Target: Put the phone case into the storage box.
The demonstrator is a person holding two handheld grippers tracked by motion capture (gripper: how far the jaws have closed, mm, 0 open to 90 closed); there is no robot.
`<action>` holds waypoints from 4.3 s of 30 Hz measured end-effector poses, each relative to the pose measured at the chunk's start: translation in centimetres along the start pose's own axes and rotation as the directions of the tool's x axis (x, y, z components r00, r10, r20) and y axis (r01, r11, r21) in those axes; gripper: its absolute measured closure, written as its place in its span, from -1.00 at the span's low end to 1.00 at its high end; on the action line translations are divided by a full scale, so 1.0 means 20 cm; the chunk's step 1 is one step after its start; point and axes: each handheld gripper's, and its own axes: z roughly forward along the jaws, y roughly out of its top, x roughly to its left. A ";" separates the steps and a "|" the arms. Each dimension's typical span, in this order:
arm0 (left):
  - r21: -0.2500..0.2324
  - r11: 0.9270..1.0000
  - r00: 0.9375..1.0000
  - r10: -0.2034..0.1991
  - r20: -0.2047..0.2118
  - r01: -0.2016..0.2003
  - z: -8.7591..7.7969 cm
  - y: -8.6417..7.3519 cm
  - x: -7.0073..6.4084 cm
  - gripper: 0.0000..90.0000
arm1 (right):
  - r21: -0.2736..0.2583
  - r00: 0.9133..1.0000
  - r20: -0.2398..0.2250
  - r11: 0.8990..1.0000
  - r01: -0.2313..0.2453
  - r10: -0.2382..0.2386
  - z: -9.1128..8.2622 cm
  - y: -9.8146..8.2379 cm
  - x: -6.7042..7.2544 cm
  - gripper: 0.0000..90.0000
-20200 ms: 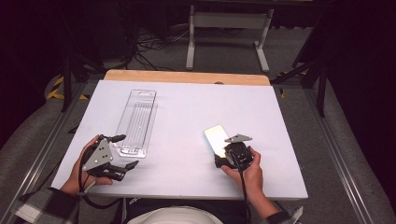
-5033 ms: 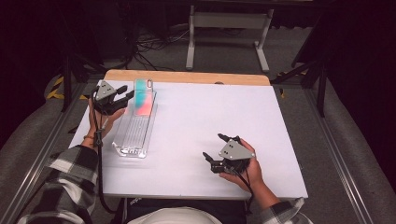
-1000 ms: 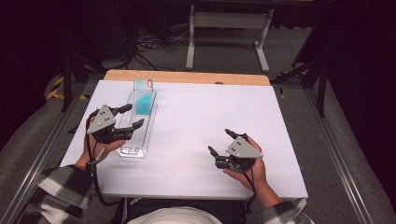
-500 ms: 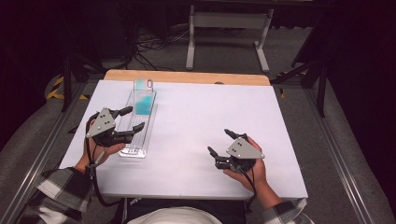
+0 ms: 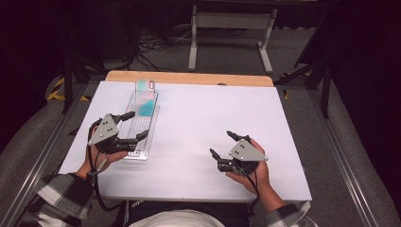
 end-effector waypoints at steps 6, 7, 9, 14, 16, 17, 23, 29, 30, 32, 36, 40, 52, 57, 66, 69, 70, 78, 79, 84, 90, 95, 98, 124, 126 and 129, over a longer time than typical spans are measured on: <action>0.005 1.000 1.000 -0.003 0.011 0.003 0.01 0.00 -0.02 -0.59 | -0.003 1.000 0.001 1.000 0.002 -0.002 0.00 0.00 0.00 -0.52; 0.007 1.000 1.000 0.005 0.012 -0.005 0.01 0.00 -0.02 -0.63 | -0.003 1.000 0.001 1.000 0.001 -0.001 0.00 0.00 0.00 -0.52; 0.000 1.000 1.000 0.009 0.019 -0.009 0.01 -0.01 -0.03 -0.68 | -0.002 1.000 0.000 1.000 0.002 -0.002 0.00 0.00 0.00 -0.52; -0.004 1.000 1.000 0.009 0.021 -0.009 0.01 -0.01 -0.04 -0.77 | -0.003 1.000 -0.001 1.000 0.002 -0.002 0.00 0.00 0.00 -0.52; -0.004 1.000 1.000 0.001 0.015 -0.001 0.01 -0.01 -0.06 -0.82 | -0.005 1.000 -0.001 1.000 0.002 -0.002 0.00 0.00 0.00 -0.52; -0.003 1.000 1.000 0.001 0.017 -0.001 0.01 -0.01 -0.06 -0.84 | -0.005 1.000 0.000 1.000 0.004 -0.004 0.00 0.00 0.00 -0.52; -0.009 1.000 1.000 -0.001 0.022 0.001 0.01 -0.02 -0.09 -0.88 | -0.004 1.000 -0.004 1.000 0.007 -0.007 0.00 0.00 0.01 -0.52; -0.015 1.000 0.999 -0.002 0.036 0.003 0.01 -0.02 -0.11 -0.89 | -0.008 1.000 -0.010 1.000 0.009 -0.010 -0.01 0.00 0.01 -0.52; -0.015 1.000 0.999 -0.001 0.038 0.002 0.01 -0.02 -0.12 -0.89 | -0.010 1.000 -0.009 1.000 0.009 -0.009 -0.01 0.00 0.01 -0.52; -0.014 1.000 0.999 0.005 0.040 -0.004 0.01 -0.02 -0.13 -0.89 | -0.010 1.000 -0.011 1.000 0.010 -0.011 -0.01 0.00 0.01 -0.52; -0.018 1.000 0.999 0.007 0.045 -0.006 0.02 -0.02 -0.15 -0.92 | -0.010 1.000 -0.015 1.000 0.012 -0.012 -0.01 0.00 0.01 -0.52; -0.024 1.000 0.999 0.010 0.048 -0.009 0.02 -0.03 -0.17 -0.93 | -0.008 1.000 -0.016 1.000 0.013 -0.013 -0.01 0.00 0.01 -0.52; -0.027 1.000 0.999 -0.009 0.048 0.010 0.05 -0.07 -0.24 -0.90 | -0.007 0.999 -0.030 1.000 0.011 -0.012 -0.03 -0.01 0.00 -0.53; -0.023 1.000 0.999 -0.003 0.052 0.004 0.05 -0.09 -0.26 -0.90 | -0.007 0.999 -0.034 1.000 0.006 -0.006 -0.04 -0.02 -0.01 -0.55; 0.004 1.000 1.000 0.003 0.026 -0.003 0.03 -0.15 -0.26 -0.90 | -0.019 1.000 -0.024 1.000 0.013 -0.013 -0.05 -0.02 0.00 -0.58; 0.010 1.000 1.000 0.000 0.025 0.000 0.02 -0.16 -0.25 -0.90 | -0.022 1.000 -0.025 1.000 0.013 -0.014 -0.05 -0.02 0.00 -0.62; 0.011 1.000 1.000 -0.002 0.026 0.001 0.02 -0.16 -0.25 -0.91 | -0.026 1.000 -0.026 1.000 0.007 -0.007 -0.06 -0.02 0.00 -0.64; 0.021 1.000 1.000 -0.010 0.021 0.010 0.00 -0.20 -0.25 -0.91 | -0.007 1.000 -0.025 1.000 -0.015 0.015 -0.07 -0.05 -0.01 -0.79; 0.019 1.000 1.000 -0.014 0.021 0.013 0.00 -0.20 -0.25 -0.91 | -0.002 0.999 -0.031 1.000 -0.016 0.016 -0.07 -0.05 0.00 -0.79; 0.019 1.000 0.999 -0.019 0.030 0.018 -0.01 -0.21 -0.24 -0.91 | 0.017 0.999 -0.028 1.000 -0.018 0.018 -0.08 -0.08 0.00 -0.89; 0.036 0.999 0.999 -0.033 0.036 0.032 0.00 -0.23 -0.25 -0.91 | 0.025 1.000 -0.025 1.000 -0.010 0.011 -0.07 -0.10 0.00 -0.90; 0.043 0.998 0.999 -0.037 0.038 0.035 0.01 -0.23 -0.25 -0.91 | 0.017 1.000 -0.029 1.000 0.008 -0.008 -0.07 -0.11 0.01 -0.90; 0.034 0.998 0.998 -0.045 0.035 0.044 0.01 -0.23 -0.25 -0.91 | 0.006 0.999 -0.032 1.000 0.000 0.000 -0.08 -0.11 0.01 -0.90; -0.008 0.999 0.998 -0.047 0.030 0.047 -0.02 -0.22 -0.25 -0.90 | 0.017 1.000 -0.025 1.000 0.010 -0.009 -0.06 -0.10 0.04 -0.89; -0.001 0.998 0.998 -0.055 0.036 0.055 -0.02 -0.22 -0.25 -0.90 | 0.020 1.000 -0.026 1.000 0.008 -0.008 -0.06 -0.11 0.04 -0.89; -0.001 0.999 0.998 -0.054 0.035 0.054 -0.01 -0.22 -0.25 -0.90 | 0.021 1.000 -0.027 1.000 0.004 -0.004 -0.06 -0.11 0.03 -0.89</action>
